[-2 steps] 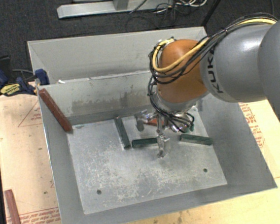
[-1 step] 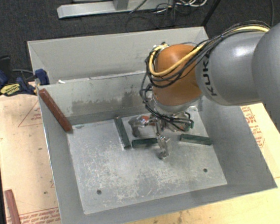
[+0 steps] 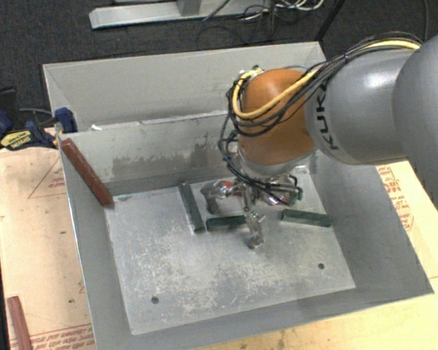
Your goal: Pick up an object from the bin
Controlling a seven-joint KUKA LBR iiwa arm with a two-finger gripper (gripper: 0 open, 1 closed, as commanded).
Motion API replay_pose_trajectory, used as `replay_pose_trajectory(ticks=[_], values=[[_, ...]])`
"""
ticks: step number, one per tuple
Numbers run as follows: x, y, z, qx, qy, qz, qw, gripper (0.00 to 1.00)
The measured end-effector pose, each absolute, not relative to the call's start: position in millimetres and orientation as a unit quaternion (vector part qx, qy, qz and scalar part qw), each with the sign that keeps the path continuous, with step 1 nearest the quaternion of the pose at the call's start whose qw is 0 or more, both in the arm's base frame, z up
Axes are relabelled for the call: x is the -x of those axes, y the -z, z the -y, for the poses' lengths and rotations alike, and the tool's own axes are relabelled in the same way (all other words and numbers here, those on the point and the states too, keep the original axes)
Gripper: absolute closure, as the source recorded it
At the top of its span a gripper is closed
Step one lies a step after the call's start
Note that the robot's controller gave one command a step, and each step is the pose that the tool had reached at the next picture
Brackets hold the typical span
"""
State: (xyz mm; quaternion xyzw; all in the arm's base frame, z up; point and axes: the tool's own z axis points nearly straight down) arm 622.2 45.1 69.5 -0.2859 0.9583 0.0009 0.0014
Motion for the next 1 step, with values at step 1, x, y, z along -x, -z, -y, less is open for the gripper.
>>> replay_pose_trajectory(ticks=[1], values=[[-623.0,-71.0,-45.1,0.286,-0.001,-0.958,0.002,1.00]])
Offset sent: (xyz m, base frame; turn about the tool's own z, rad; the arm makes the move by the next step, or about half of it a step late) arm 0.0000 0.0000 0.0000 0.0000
